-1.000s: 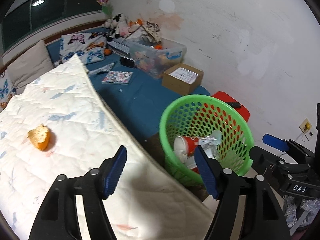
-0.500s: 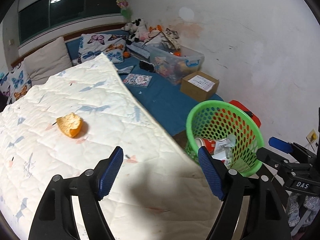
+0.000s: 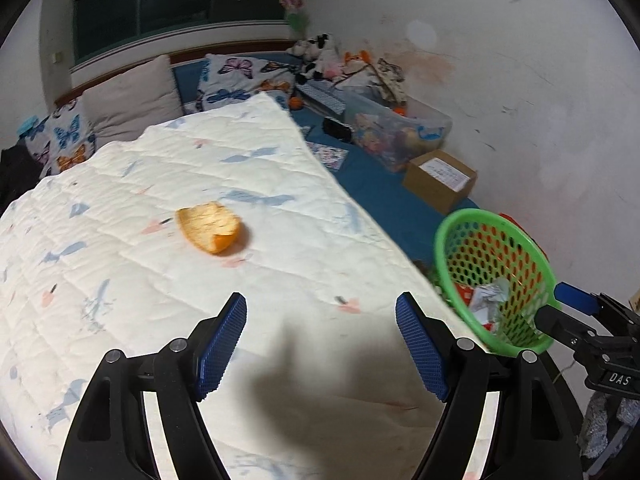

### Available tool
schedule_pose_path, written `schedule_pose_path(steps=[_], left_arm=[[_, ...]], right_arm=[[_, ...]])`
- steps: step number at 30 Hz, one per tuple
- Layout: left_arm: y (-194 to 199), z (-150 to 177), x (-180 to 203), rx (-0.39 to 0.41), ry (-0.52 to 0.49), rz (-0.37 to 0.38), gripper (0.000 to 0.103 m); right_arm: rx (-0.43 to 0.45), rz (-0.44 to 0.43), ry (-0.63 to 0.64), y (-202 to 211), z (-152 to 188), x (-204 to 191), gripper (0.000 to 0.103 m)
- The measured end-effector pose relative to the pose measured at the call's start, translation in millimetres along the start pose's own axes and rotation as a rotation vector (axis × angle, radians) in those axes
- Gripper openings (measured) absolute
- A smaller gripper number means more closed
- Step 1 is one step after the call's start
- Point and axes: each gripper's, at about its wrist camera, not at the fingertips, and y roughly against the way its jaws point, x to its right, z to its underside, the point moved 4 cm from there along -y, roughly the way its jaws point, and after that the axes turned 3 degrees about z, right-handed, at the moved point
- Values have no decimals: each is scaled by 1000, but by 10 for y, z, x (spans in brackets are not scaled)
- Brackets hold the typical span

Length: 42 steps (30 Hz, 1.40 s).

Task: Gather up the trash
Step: 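Move the left tool back over the bed toward the orange peel, then close the left tool on the orange peel and lift it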

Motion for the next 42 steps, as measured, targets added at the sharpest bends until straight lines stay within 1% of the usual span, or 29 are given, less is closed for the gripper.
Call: schedule_pose_path(steps=[6, 9, 12, 14, 17, 18, 19, 22, 27, 36, 41, 42], left_arm=[[21, -1, -342, 3, 43, -57, 74], [2, -17, -541, 3, 70, -86, 77], [-61, -56, -729, -5, 102, -106, 77], [-150, -106, -834, -20, 121, -91, 78], [-274, -157, -888, -35, 112, -87, 79], [-320, -174, -890, -41, 105, -77, 84], [-374, -195, -899, -47, 98, -78, 86], [-563, -241, -929, -78, 77, -77, 86], [-790, -311, -1012, -110, 59, -104, 86], [-1103, -429, -1112, -135, 56, -43, 86], [-1221, -460, -1124, -134, 38, -50, 86], [-1230, -467, -1123, -133, 32, -53, 84]], right_arm=[[-12, -39, 41, -121, -59, -226, 84], [-13, -55, 58, -165, -88, -335, 84], [-18, -70, 68, -209, -109, -412, 84], [-23, -79, 73, -247, -126, -456, 85], [-33, -88, 79, -300, -133, -495, 84], [-36, -89, 80, -317, -134, -511, 84], [-38, -91, 81, -326, -137, -515, 84], [-44, -96, 82, -366, -151, -548, 84], [-62, -102, 76, -457, -184, -567, 85], [-86, -113, 93, -609, -232, -677, 85], [-98, -109, 92, -671, -236, -681, 85], [-101, -108, 91, -685, -234, -678, 85]])
